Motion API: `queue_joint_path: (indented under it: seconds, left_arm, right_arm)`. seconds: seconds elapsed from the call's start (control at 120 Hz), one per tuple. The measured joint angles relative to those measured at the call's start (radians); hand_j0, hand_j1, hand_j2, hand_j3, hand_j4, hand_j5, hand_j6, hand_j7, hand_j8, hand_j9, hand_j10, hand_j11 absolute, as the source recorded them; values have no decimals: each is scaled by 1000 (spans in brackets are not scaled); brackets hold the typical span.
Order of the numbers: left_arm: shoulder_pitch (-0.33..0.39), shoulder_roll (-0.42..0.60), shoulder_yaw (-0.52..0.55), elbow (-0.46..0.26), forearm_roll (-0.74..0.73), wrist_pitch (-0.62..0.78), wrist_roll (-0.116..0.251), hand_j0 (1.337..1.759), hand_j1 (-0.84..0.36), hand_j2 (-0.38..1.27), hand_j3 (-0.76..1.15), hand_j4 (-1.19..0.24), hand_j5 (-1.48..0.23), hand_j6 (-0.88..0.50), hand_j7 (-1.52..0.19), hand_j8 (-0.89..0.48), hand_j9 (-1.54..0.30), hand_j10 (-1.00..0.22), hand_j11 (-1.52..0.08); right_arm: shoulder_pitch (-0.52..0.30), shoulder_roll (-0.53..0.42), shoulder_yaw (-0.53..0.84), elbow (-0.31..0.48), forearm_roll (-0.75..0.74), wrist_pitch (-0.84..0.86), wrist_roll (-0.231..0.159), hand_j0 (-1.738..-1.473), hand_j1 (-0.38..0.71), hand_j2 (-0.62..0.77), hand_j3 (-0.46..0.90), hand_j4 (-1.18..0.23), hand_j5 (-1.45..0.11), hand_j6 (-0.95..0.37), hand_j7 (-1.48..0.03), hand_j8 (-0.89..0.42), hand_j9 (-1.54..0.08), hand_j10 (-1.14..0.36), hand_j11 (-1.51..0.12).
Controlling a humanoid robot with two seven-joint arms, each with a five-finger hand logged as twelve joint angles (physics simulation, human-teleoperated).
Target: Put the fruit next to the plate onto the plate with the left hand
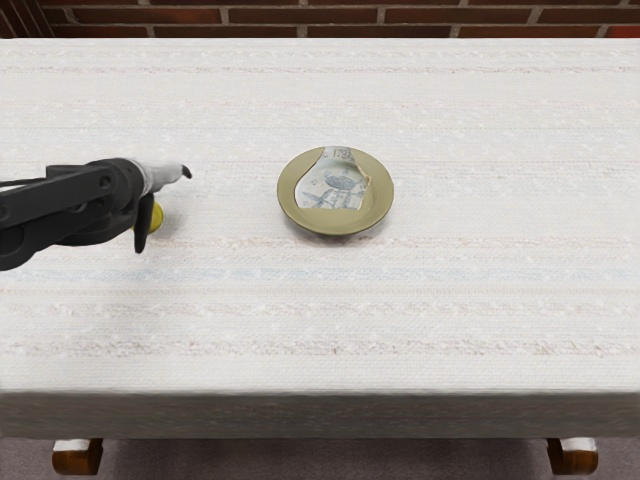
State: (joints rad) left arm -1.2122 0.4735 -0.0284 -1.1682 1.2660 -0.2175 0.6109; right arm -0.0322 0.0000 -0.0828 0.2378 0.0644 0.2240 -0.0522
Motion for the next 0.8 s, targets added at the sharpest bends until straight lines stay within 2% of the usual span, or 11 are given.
queue_joint_path:
  seconds: [0.333, 0.8]
  left_arm:
    - [22, 22, 6, -22, 24, 19, 0, 1658, 57, 51, 0, -249, -319, -250, -318, -250, -318, -248, -318]
    - [63, 19, 18, -20, 115, 123, 0, 1658, -6, 63, 0, -302, -388, -303, -388, -303, -387, -301, -387]
  right_arm:
    - [0, 0, 0, 0, 0, 0, 0, -1658, -334, -3, 0, -12, -16, -12, -16, -12, -16, -12, -16]
    - [0, 0, 0, 0, 0, 0, 0, -1658, -333, -3, 0, -13, -17, -13, -17, -13, -17, -13, -17]
